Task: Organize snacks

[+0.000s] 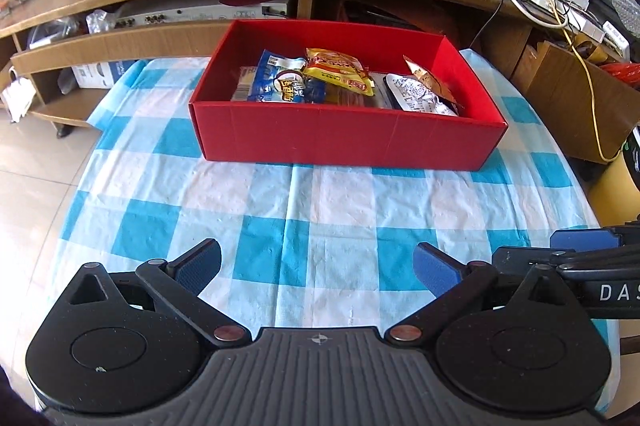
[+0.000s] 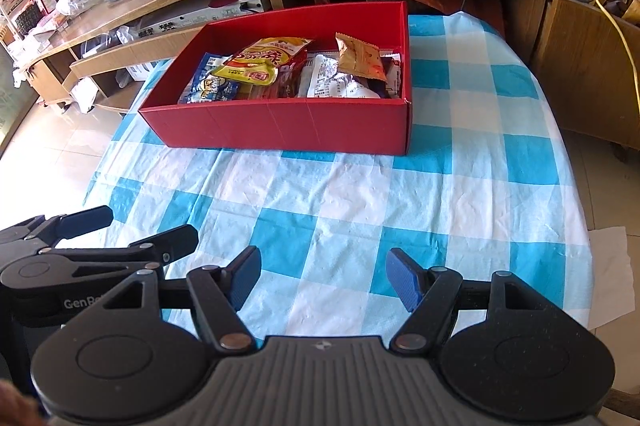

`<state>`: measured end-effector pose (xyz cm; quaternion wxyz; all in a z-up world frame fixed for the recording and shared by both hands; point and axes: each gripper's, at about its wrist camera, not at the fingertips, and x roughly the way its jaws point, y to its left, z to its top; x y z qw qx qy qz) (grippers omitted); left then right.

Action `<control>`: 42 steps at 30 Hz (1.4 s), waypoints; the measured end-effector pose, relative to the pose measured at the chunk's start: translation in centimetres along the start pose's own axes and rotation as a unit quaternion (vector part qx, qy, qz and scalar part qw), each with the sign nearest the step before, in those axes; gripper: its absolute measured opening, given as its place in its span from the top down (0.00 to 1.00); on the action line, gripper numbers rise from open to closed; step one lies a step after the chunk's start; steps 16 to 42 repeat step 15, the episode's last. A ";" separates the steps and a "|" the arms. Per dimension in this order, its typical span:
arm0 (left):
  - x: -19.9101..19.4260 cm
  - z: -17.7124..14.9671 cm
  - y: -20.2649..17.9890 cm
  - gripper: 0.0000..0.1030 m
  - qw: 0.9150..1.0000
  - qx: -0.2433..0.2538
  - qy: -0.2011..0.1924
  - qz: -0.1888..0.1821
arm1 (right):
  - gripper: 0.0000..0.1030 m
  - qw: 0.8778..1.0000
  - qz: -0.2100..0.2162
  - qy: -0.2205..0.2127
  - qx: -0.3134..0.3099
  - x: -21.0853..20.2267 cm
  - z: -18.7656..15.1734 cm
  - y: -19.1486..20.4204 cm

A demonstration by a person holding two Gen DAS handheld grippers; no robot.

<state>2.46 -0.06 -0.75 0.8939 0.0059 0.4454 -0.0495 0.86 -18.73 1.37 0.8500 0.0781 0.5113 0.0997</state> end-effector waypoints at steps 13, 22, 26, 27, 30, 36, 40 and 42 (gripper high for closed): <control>-0.2 -0.3 -0.3 0.00 1.000 0.008 -0.003 0.021 | 0.28 1.000 0.000 0.006 -0.005 0.2 -0.2 0.2; -0.2 -0.4 -0.3 0.00 1.000 0.007 -0.001 0.027 | 0.28 1.000 0.001 0.007 -0.007 0.3 -0.2 0.3; -0.2 -0.4 -0.3 0.00 1.000 0.007 -0.001 0.027 | 0.28 1.000 0.001 0.007 -0.007 0.3 -0.2 0.3; -0.2 -0.4 -0.3 0.00 1.000 0.007 -0.001 0.027 | 0.28 1.000 0.001 0.007 -0.007 0.3 -0.2 0.3; -0.2 -0.4 -0.3 0.00 1.000 0.007 -0.001 0.027 | 0.28 1.000 0.001 0.007 -0.007 0.3 -0.2 0.3; -0.2 -0.4 -0.3 0.00 1.000 0.007 -0.001 0.027 | 0.28 1.000 0.001 0.007 -0.007 0.3 -0.2 0.3; -0.2 -0.4 -0.3 0.00 1.000 0.007 -0.001 0.027 | 0.28 1.000 0.001 0.007 -0.007 0.3 -0.2 0.3; -0.2 -0.4 -0.3 0.00 1.000 0.007 -0.001 0.027 | 0.28 1.000 0.001 0.007 -0.007 0.3 -0.2 0.3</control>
